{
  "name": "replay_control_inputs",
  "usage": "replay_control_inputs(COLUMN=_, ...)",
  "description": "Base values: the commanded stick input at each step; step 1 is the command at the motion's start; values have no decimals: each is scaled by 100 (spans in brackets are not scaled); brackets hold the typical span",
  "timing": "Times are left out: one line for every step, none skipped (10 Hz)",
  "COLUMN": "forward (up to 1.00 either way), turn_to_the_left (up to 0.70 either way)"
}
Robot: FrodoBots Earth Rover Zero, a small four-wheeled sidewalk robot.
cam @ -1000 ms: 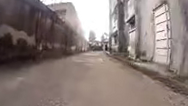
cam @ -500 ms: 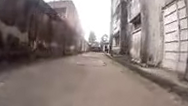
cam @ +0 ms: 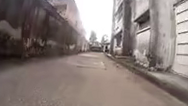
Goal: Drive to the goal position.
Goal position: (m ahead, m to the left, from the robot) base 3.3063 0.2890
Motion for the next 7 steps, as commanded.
replay_control_inputs(forward=100, turn_to_the_left=0)
replay_control_inputs(forward=100, turn_to_the_left=0)
replay_control_inputs(forward=100, turn_to_the_left=0)
replay_control_inputs(forward=100, turn_to_the_left=0)
replay_control_inputs(forward=100, turn_to_the_left=0)
replay_control_inputs(forward=100, turn_to_the_left=0)
replay_control_inputs(forward=100, turn_to_the_left=0)
